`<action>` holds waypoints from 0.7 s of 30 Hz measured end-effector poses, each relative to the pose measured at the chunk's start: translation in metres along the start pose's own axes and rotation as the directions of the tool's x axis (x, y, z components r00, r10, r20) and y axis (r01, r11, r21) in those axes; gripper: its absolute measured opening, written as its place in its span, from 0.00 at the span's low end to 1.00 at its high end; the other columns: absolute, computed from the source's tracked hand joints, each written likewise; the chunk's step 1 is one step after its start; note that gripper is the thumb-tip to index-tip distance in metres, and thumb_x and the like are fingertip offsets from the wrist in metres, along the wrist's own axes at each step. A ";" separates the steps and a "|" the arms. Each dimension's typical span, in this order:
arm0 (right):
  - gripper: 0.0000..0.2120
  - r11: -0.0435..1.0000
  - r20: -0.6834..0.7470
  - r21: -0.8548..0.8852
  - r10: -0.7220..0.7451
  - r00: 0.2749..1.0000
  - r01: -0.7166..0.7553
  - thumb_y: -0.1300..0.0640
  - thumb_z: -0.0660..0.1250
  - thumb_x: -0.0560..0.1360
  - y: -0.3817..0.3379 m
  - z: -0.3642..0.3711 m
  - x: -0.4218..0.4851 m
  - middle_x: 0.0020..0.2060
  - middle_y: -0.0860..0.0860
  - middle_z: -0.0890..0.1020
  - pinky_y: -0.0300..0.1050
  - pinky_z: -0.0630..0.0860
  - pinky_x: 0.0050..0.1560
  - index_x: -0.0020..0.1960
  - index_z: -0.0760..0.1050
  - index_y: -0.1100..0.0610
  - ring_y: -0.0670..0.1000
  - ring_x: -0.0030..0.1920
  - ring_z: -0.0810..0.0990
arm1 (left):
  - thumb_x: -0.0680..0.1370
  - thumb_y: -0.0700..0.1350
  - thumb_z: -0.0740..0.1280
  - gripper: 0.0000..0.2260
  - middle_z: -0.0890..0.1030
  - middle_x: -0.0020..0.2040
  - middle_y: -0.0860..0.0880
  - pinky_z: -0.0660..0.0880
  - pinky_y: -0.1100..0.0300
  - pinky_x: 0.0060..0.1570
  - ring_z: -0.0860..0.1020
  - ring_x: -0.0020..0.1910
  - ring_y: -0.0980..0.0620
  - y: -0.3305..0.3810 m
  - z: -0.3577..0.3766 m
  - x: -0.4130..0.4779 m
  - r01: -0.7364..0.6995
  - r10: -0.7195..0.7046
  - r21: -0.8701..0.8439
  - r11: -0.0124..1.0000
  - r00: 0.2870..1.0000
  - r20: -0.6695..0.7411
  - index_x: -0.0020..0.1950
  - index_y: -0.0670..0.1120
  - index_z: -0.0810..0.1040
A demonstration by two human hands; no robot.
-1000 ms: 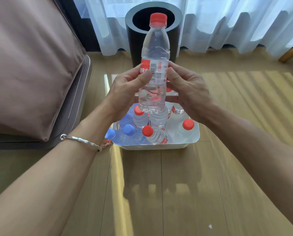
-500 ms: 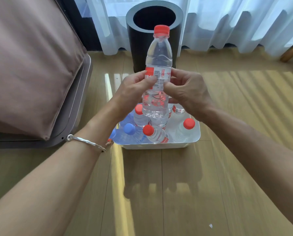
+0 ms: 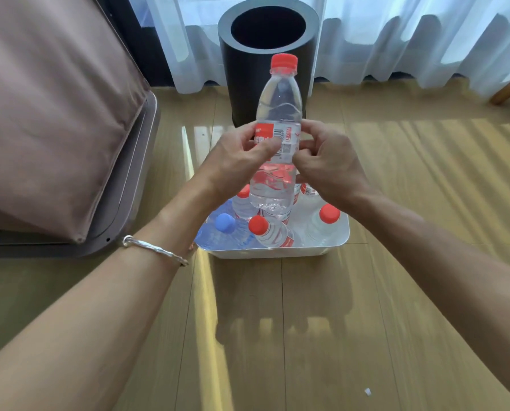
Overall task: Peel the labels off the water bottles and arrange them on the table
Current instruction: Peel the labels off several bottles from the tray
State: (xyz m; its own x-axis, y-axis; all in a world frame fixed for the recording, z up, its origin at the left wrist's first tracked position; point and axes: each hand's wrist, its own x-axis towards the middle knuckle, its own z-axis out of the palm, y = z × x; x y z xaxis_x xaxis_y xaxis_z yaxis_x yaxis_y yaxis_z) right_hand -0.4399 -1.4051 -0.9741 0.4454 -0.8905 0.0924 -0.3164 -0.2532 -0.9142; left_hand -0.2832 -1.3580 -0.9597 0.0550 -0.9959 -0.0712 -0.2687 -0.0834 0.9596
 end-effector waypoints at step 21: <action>0.18 0.999 0.051 -0.032 0.034 0.998 -0.033 0.57 0.68 0.75 0.001 0.001 -0.001 0.40 0.47 0.83 0.44 0.79 0.42 0.64 0.74 0.57 0.44 0.37 0.81 | 0.73 0.60 0.66 0.26 0.83 0.54 0.46 0.81 0.42 0.51 0.84 0.51 0.48 -0.001 0.000 -0.006 0.081 -0.080 0.046 0.996 0.996 -0.031 0.65 0.46 0.74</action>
State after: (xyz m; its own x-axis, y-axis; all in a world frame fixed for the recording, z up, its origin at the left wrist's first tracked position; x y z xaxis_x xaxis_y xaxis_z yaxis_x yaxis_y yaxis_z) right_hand -0.4401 -1.4037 -0.9752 0.4764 -0.8783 0.0410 -0.3573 -0.2360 -0.9037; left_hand -0.2837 -1.3522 -0.9601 0.1063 -0.9846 -0.1389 -0.3071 -0.1654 0.9372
